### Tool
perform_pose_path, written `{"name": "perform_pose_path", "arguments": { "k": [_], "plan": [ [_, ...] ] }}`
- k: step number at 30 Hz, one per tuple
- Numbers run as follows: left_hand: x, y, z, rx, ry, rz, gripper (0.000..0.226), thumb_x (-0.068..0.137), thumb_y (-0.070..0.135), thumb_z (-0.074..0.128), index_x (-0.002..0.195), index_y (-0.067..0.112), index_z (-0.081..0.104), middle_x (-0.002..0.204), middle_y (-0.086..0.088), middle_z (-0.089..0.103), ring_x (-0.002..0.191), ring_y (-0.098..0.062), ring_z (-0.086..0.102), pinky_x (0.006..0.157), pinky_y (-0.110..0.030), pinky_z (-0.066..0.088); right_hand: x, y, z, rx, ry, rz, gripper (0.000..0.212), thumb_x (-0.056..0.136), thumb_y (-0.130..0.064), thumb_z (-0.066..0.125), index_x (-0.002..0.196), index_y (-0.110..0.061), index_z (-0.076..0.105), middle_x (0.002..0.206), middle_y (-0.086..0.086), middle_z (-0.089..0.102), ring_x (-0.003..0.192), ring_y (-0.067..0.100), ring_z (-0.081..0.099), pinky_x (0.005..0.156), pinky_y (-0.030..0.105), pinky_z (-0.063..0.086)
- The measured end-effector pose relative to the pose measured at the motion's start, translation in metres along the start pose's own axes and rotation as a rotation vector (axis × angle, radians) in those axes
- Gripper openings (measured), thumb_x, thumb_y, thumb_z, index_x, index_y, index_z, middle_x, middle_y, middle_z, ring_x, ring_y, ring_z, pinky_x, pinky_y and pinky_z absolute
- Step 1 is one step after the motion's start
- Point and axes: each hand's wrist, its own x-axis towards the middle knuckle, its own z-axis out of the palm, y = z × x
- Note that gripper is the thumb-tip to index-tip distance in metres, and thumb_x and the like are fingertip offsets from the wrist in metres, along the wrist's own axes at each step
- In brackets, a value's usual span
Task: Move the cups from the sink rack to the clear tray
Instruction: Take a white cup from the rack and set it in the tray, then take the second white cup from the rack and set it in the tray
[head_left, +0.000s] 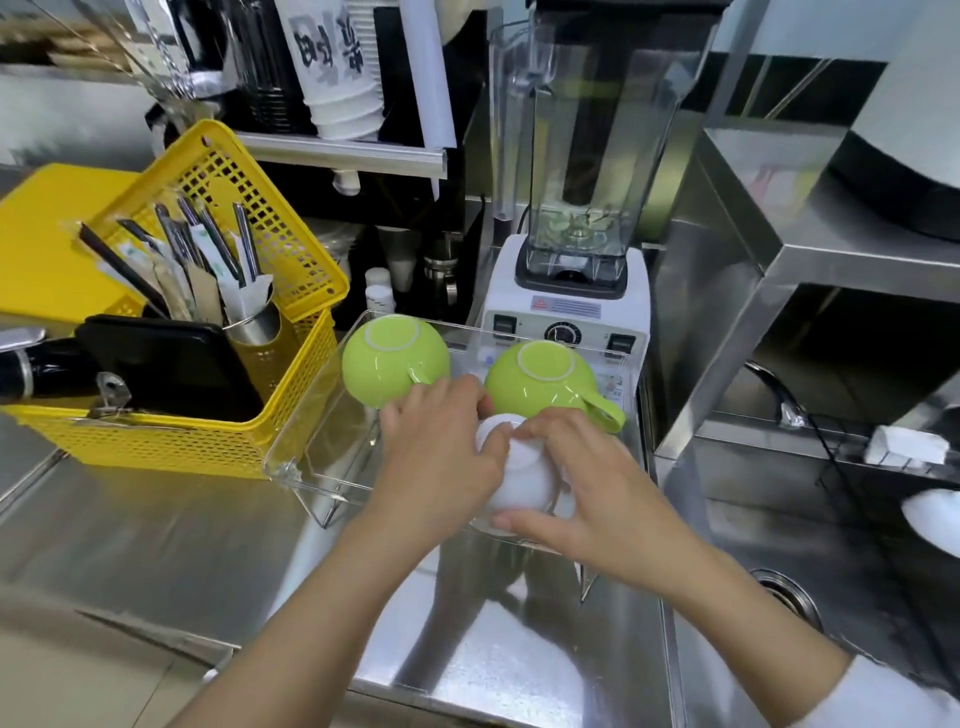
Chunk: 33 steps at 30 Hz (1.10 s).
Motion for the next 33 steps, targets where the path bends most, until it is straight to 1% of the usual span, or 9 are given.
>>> {"name": "perform_pose_path", "arguments": {
  "k": [2, 4, 9, 13, 18, 22, 26, 30, 33],
  "plan": [
    [0.002, 0.01, -0.005, 0.018, 0.08, 0.058, 0.021, 0.083, 0.03, 0.058, 0.096, 0.014, 0.056, 0.099, -0.006, 0.057, 0.099, -0.028, 0.046, 0.082, -0.035, 0.025, -0.003, 0.005, -0.006, -0.03, -0.02, -0.036, 0.073, 0.065, -0.068, 0.053, 0.125, -0.027, 0.044, 0.128, -0.004, 0.044, 0.12, 0.015, 0.04, 0.104, 0.034, 0.03],
    [0.005, 0.024, -0.007, 0.002, 0.141, 0.12, 0.024, 0.083, 0.03, 0.057, 0.097, 0.011, 0.058, 0.099, -0.008, 0.058, 0.099, -0.03, 0.047, 0.082, -0.034, 0.026, -0.008, 0.011, -0.013, -0.006, 0.01, -0.048, 0.074, 0.068, -0.066, 0.053, 0.129, -0.027, 0.04, 0.133, -0.004, 0.041, 0.125, 0.012, 0.035, 0.106, 0.03, 0.027],
    [0.011, 0.075, 0.008, -0.045, 0.112, 0.282, 0.037, 0.079, 0.035, 0.051, 0.106, 0.01, 0.058, 0.105, -0.008, 0.059, 0.105, -0.027, 0.048, 0.089, -0.033, 0.029, -0.026, 0.036, -0.042, 0.12, 0.186, 0.006, 0.065, 0.071, -0.053, 0.056, 0.126, -0.021, 0.042, 0.125, -0.006, 0.046, 0.121, 0.011, 0.041, 0.103, 0.039, 0.036],
    [0.012, 0.123, 0.047, -0.141, -0.047, 0.394, 0.047, 0.08, 0.038, 0.052, 0.12, 0.013, 0.052, 0.119, -0.005, 0.056, 0.113, -0.02, 0.045, 0.096, -0.029, 0.03, -0.051, 0.077, -0.074, 0.113, 0.259, 0.121, 0.071, 0.068, -0.044, 0.056, 0.131, -0.016, 0.039, 0.131, 0.002, 0.044, 0.123, 0.015, 0.041, 0.102, 0.044, 0.038],
    [0.018, 0.182, 0.118, -0.186, -0.225, 0.47, 0.055, 0.083, 0.04, 0.058, 0.132, 0.02, 0.041, 0.134, 0.001, 0.046, 0.125, -0.016, 0.038, 0.106, -0.031, 0.03, -0.107, 0.153, -0.117, 0.065, 0.321, 0.307, 0.074, 0.076, -0.033, 0.066, 0.139, -0.025, 0.027, 0.139, -0.001, 0.037, 0.127, 0.017, 0.038, 0.104, 0.044, 0.036],
    [0.018, 0.236, 0.181, -0.206, -0.33, 0.495, 0.062, 0.081, 0.048, 0.056, 0.134, 0.024, 0.036, 0.136, 0.004, 0.043, 0.126, -0.014, 0.034, 0.104, -0.03, 0.029, -0.158, 0.22, -0.145, 0.043, 0.352, 0.498, 0.078, 0.076, -0.041, 0.066, 0.139, -0.031, 0.021, 0.139, 0.001, 0.036, 0.128, 0.018, 0.035, 0.105, 0.041, 0.034],
    [0.027, 0.291, 0.253, -0.181, -0.442, 0.496, 0.064, 0.082, 0.05, 0.056, 0.135, 0.024, 0.033, 0.138, 0.002, 0.043, 0.126, -0.018, 0.037, 0.104, -0.036, 0.03, -0.199, 0.288, -0.166, 0.053, 0.374, 0.685, 0.09, 0.07, -0.061, 0.061, 0.14, -0.023, 0.019, 0.142, 0.005, 0.034, 0.129, 0.021, 0.034, 0.105, 0.04, 0.034],
    [0.039, 0.327, 0.325, -0.106, -0.587, 0.465, 0.065, 0.083, 0.039, 0.058, 0.137, 0.016, 0.032, 0.141, -0.008, 0.04, 0.129, -0.026, 0.035, 0.106, -0.039, 0.03, -0.226, 0.356, -0.169, 0.086, 0.345, 0.845, 0.096, 0.07, -0.049, 0.071, 0.142, -0.016, 0.017, 0.142, 0.013, 0.035, 0.127, 0.029, 0.038, 0.102, 0.041, 0.035],
    [0.045, 0.34, 0.368, -0.048, -0.676, 0.486, 0.068, 0.081, 0.034, 0.062, 0.137, 0.011, 0.03, 0.142, -0.013, 0.038, 0.13, -0.029, 0.033, 0.107, -0.042, 0.031, -0.234, 0.4, -0.162, 0.011, 0.263, 0.899, 0.097, 0.069, -0.045, 0.073, 0.14, -0.006, 0.018, 0.137, 0.02, 0.04, 0.124, 0.033, 0.04, 0.099, 0.039, 0.036]
  ]
}}
